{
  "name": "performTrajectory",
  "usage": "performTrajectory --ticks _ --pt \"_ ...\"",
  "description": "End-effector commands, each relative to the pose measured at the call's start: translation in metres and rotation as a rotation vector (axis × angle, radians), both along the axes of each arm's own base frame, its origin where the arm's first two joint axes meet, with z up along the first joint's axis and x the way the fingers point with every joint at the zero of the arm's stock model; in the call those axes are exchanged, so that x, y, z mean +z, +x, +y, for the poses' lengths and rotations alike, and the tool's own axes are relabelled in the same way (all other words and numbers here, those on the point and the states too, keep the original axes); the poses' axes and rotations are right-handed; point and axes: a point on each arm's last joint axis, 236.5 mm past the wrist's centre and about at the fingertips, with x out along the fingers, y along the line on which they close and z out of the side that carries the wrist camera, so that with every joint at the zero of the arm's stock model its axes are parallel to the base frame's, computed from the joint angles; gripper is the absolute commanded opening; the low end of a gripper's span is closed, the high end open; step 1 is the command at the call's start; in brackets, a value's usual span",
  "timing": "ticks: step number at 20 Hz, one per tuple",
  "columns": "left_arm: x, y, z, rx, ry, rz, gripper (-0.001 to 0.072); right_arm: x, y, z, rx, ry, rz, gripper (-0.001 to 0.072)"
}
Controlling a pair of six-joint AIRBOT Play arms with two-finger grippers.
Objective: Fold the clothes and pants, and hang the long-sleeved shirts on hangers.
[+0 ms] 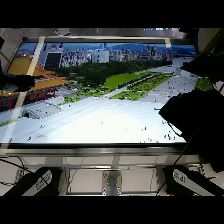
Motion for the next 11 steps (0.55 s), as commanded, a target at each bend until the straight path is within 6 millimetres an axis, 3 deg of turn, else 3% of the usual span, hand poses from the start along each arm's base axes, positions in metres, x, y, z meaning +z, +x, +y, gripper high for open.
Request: performTrajectory --ticks 1,11 --pt "-0.0002 -0.0005 0.0001 -0.001 0.001 0.002 0.0006 -0.0097 -0.0012 0.0198 0.066 -0.026 0.02 0.0016" --pt "-0.0002 -0.0005 0.0001 -0.001 0.001 0.002 0.0007 -0.0098 -0.0023 0.024 0.079 -0.029 0.017 0.0016"
